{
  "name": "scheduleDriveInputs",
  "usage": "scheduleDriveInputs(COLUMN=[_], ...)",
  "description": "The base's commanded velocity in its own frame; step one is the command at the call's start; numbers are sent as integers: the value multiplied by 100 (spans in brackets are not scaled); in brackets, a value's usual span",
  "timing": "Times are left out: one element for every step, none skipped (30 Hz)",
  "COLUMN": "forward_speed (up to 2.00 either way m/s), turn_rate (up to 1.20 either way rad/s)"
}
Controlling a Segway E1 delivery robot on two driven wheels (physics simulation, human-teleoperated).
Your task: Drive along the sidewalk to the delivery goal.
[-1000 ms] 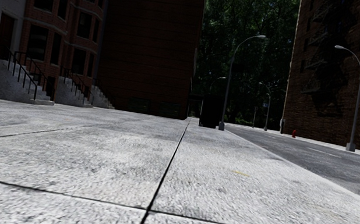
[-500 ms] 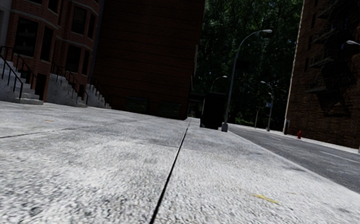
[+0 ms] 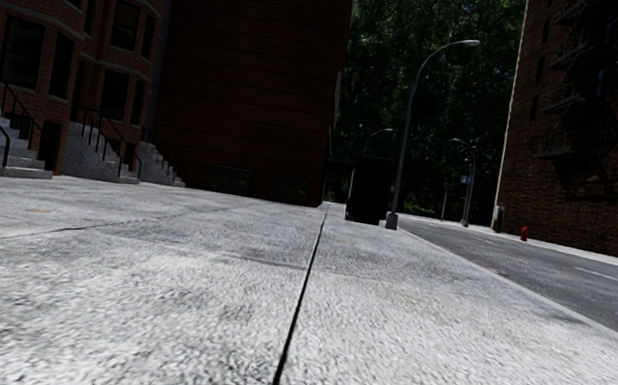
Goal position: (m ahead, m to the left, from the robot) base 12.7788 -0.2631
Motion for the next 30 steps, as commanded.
scheduleDriveInputs(forward_speed=[200, 200, 200, 200, 200, 200, 200, 200, 200, 200, 200, 200, 200, 200, 200, 200, 200, 200, 200, 200, 200, 200, 200, 200, 200, 200, 200, 200, 200, 200], turn_rate=[0, 0, 0, 0, 0, 0, 0, 0, 0, 0, 0, 0, 0, 0, 0, 0, 0, 0, 0, 0, 0, 0, 0, 0, 0, 0, 0, 0, 0, 0])
